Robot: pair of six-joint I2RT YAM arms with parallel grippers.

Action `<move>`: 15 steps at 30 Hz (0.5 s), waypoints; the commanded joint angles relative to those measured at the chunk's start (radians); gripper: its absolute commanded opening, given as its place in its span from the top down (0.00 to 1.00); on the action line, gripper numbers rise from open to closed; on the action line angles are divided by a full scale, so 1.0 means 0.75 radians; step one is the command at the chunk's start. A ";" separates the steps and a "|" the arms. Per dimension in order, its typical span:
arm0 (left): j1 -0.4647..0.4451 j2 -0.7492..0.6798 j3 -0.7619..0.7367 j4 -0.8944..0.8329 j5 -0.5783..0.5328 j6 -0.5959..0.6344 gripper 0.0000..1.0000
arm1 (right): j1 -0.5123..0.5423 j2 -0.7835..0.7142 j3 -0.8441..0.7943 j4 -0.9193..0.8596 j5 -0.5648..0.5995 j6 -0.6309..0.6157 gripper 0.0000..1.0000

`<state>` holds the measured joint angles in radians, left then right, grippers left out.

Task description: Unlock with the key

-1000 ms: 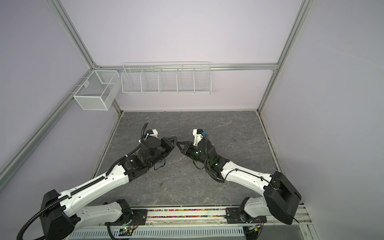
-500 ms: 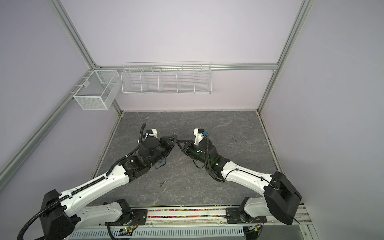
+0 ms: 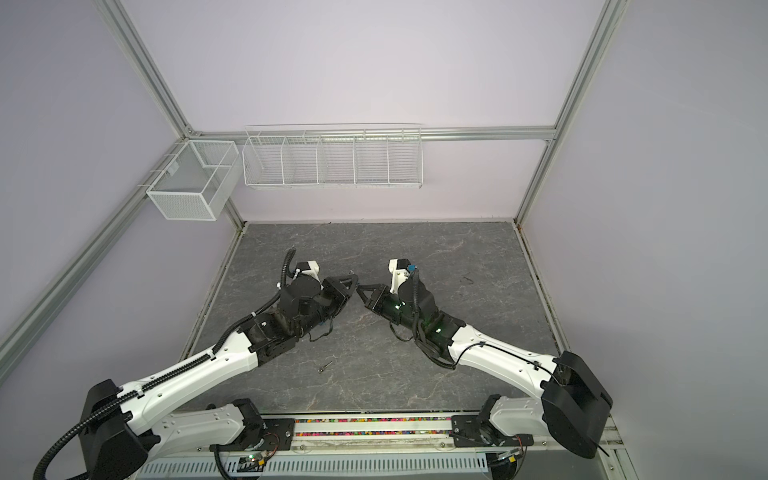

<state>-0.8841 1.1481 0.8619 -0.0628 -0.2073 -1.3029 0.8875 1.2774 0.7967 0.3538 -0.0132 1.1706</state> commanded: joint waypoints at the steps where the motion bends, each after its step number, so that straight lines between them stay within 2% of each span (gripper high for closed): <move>1: -0.020 -0.008 0.033 -0.060 0.096 0.020 1.00 | 0.041 -0.043 0.062 -0.059 0.026 -0.152 0.94; 9: -0.014 -0.015 0.064 -0.107 0.069 0.037 1.00 | 0.088 -0.035 0.101 -0.234 0.177 -0.420 0.94; 15: -0.015 -0.004 0.065 -0.117 0.068 0.028 1.00 | 0.097 -0.008 0.151 -0.283 0.254 -0.528 0.94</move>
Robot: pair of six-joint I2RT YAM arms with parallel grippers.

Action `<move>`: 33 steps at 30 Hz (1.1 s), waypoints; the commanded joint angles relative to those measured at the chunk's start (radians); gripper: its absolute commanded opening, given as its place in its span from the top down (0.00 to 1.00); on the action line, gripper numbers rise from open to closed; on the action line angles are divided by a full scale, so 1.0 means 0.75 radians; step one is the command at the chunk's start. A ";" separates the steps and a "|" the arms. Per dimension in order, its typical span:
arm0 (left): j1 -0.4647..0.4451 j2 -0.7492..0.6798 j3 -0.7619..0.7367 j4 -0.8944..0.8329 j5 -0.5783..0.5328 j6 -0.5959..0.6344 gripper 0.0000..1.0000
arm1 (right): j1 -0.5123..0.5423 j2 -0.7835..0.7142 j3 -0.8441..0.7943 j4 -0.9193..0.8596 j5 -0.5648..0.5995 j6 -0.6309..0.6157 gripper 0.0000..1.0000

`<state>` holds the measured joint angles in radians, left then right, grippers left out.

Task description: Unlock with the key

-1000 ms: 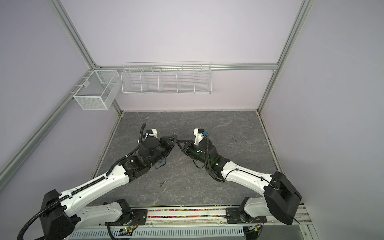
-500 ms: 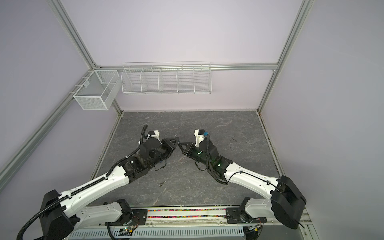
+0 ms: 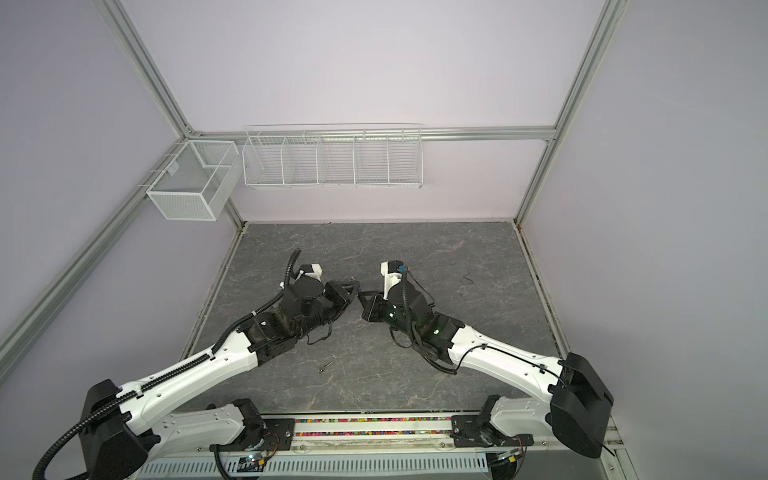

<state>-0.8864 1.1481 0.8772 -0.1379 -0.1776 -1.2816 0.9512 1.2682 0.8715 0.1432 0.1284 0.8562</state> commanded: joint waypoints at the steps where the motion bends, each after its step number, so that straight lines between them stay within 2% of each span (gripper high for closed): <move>1: -0.012 -0.002 0.045 -0.017 0.026 -0.003 1.00 | 0.012 0.007 0.052 -0.008 0.082 -0.122 0.94; 14: -0.008 -0.022 0.009 -0.012 -0.051 0.007 1.00 | 0.016 0.011 0.037 -0.044 0.156 -0.193 0.92; 28: 0.003 -0.041 -0.001 -0.042 -0.083 0.051 1.00 | 0.016 -0.037 0.020 -0.086 0.155 -0.206 0.78; 31: 0.009 -0.049 -0.003 -0.068 -0.076 0.111 1.00 | 0.016 -0.073 0.026 -0.125 0.149 -0.211 0.74; 33: 0.008 -0.054 -0.001 -0.105 -0.072 0.198 1.00 | 0.008 -0.102 0.039 -0.175 0.126 -0.214 0.66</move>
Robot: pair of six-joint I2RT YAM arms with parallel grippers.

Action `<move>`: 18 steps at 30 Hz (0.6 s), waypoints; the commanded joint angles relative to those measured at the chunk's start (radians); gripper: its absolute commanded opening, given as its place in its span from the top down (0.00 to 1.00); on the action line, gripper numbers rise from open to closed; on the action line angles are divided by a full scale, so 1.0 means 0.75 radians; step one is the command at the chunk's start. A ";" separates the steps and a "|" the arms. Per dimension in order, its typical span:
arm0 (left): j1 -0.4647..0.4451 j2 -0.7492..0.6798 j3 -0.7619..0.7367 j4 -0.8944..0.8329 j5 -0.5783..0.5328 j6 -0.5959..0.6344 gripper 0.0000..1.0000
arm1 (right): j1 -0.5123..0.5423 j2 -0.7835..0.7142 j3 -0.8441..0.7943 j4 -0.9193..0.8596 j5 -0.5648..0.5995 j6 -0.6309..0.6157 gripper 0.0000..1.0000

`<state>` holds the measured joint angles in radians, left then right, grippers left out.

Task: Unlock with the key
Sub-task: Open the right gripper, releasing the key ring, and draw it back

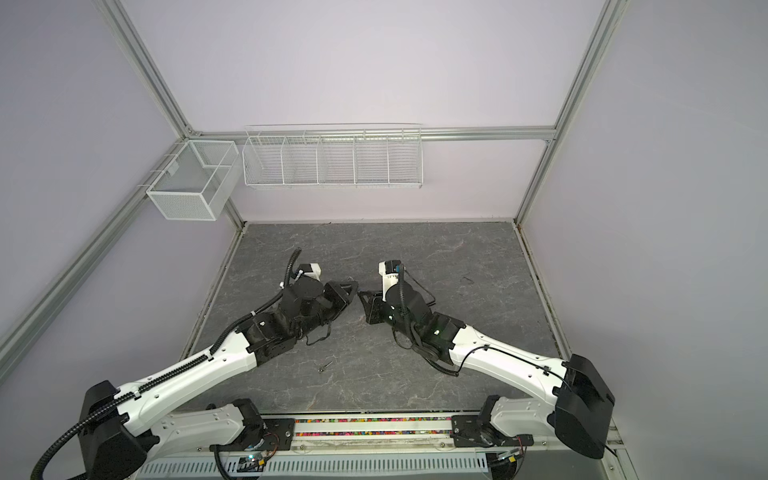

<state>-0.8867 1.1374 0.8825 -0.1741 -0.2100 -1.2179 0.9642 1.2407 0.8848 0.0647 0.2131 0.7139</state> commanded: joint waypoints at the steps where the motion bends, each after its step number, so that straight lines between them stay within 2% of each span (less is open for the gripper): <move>1: 0.009 -0.044 -0.007 -0.081 -0.029 0.165 1.00 | -0.027 -0.079 0.039 -0.110 -0.034 -0.033 0.64; 3: 0.008 -0.054 -0.028 -0.095 -0.046 0.318 1.00 | -0.051 -0.106 0.068 -0.209 -0.082 -0.059 0.60; 8: 0.011 -0.096 -0.093 -0.074 -0.050 0.702 1.00 | -0.156 -0.122 0.168 -0.443 -0.269 -0.159 0.38; 11: 0.010 -0.118 -0.144 0.005 0.047 0.974 1.00 | -0.201 -0.045 0.275 -0.611 -0.374 -0.244 0.28; 14: 0.011 -0.141 -0.235 0.143 0.147 1.189 1.00 | -0.202 0.038 0.343 -0.700 -0.391 -0.330 0.20; 18: 0.010 -0.115 -0.292 0.215 0.206 1.345 1.00 | -0.203 0.152 0.444 -0.787 -0.402 -0.400 0.15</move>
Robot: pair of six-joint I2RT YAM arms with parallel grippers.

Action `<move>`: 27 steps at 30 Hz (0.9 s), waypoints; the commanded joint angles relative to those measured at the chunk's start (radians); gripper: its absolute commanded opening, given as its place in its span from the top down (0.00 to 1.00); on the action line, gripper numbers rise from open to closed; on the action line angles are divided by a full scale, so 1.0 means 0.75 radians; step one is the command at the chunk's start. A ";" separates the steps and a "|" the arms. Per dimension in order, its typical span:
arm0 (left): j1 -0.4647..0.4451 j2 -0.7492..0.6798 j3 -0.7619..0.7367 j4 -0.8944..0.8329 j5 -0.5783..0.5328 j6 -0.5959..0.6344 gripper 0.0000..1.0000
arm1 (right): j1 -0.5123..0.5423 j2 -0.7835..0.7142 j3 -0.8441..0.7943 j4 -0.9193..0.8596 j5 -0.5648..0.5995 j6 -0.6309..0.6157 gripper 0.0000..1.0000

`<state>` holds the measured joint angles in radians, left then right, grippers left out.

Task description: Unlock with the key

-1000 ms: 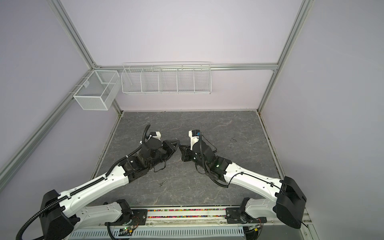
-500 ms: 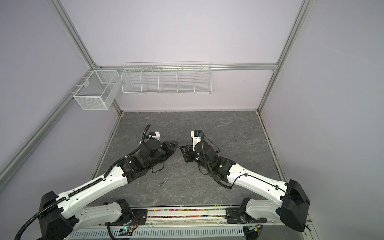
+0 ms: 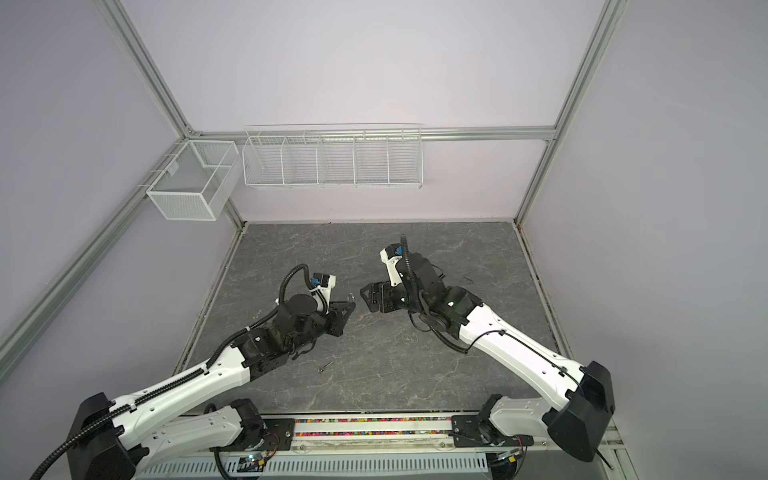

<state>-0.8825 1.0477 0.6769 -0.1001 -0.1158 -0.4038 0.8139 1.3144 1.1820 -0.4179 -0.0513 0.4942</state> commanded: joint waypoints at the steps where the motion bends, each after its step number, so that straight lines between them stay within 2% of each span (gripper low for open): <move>1: 0.005 0.016 -0.021 0.123 0.073 0.274 1.00 | -0.005 0.076 0.062 -0.158 -0.034 -0.116 0.14; 9: 0.003 0.083 -0.055 0.211 0.071 0.304 1.00 | -0.035 0.273 0.222 -0.314 0.029 -0.177 0.11; 20: 0.003 0.088 -0.069 0.265 0.062 0.313 1.00 | -0.064 0.401 0.351 -0.365 0.019 -0.210 0.10; 27: 0.004 0.070 -0.073 0.263 0.059 0.318 1.00 | -0.065 0.465 0.428 -0.440 0.120 -0.228 0.09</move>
<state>-0.8825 1.1107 0.6167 0.0704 -0.0708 -0.1928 0.7689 1.6386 1.4654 -0.6960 -0.0074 0.3538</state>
